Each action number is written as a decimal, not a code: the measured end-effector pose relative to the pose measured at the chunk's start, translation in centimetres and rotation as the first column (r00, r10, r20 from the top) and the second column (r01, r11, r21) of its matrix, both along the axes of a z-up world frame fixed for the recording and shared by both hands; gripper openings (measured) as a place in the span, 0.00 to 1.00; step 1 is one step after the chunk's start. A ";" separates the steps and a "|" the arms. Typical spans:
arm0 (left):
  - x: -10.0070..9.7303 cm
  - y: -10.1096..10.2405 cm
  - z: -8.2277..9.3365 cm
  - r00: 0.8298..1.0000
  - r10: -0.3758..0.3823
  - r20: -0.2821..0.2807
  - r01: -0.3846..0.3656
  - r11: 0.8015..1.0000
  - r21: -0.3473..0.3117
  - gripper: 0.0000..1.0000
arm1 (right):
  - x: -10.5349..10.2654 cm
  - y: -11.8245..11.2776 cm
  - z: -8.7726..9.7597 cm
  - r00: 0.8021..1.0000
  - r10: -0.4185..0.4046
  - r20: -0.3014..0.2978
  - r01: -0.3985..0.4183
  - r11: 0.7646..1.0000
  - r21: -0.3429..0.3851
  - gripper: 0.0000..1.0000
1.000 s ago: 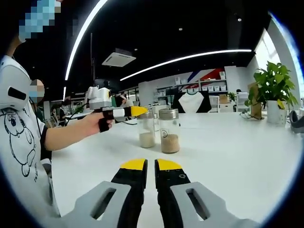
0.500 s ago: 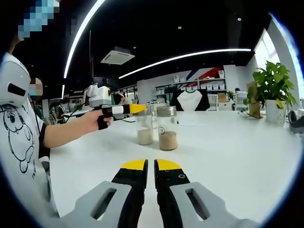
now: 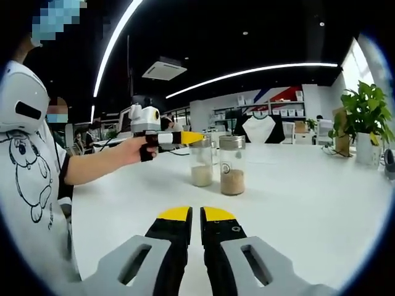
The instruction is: Rotate the seasoning bottle until the label or dispensing opening points toward the visible target arrow and the bottle remains upright within the marked orientation range
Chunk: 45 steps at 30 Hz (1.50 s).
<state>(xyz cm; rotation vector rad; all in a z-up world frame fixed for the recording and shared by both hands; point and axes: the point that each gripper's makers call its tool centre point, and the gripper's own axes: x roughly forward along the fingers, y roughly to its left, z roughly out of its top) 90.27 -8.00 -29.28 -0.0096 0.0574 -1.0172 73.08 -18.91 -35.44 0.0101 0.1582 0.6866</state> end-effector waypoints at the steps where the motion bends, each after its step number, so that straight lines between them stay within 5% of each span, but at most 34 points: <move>1: -0.1 -0.1 0.0 1.000 -0.014 0.001 0.014 1.000 0.004 0.39 | 0.0 0.0 0.1 1.000 0.001 0.001 -0.001 1.000 0.004 0.03; 10: -0.1 -0.2 -0.2 0.988 -0.156 -0.003 0.156 0.987 0.029 0.39 | -0.2 0.1 0.5 1.000 0.010 0.008 -0.010 1.000 0.020 0.03; 15: 0.4 -0.3 -0.1 0.953 -0.300 0.045 0.298 0.954 0.036 0.39 | -0.3 0.4 0.5 1.000 0.020 0.007 -0.020 1.000 0.024 0.02; 21: 0.3 -0.6 -0.1 0.939 -0.343 0.035 0.340 0.937 0.080 0.39 | -0.5 0.2 0.6 1.000 0.016 0.006 -0.016 1.000 0.025 0.02; 31: 1.1 -0.2 0.0 0.880 -0.474 -0.040 0.475 0.876 0.083 0.39 | -0.7 0.1 1.0 1.000 0.009 0.011 -0.009 0.999 0.038 0.02; 36: 0.9 0.0 0.1 0.903 -0.429 -0.012 0.429 0.900 0.075 0.44 | -0.8 -0.2 1.3 1.000 0.001 0.019 -0.002 0.999 0.052 0.02; 39: 1.1 0.1 1.7 0.925 -0.380 -0.023 0.379 0.925 -0.028 0.55 | -0.7 -0.3 1.4 1.000 -0.004 0.019 0.003 0.998 0.056 0.02; 45: 0.5 0.1 3.0 0.965 -0.260 0.021 0.261 0.964 -0.058 0.55 | -0.6 -0.3 1.8 1.000 -0.006 0.031 0.004 0.998 0.061 0.02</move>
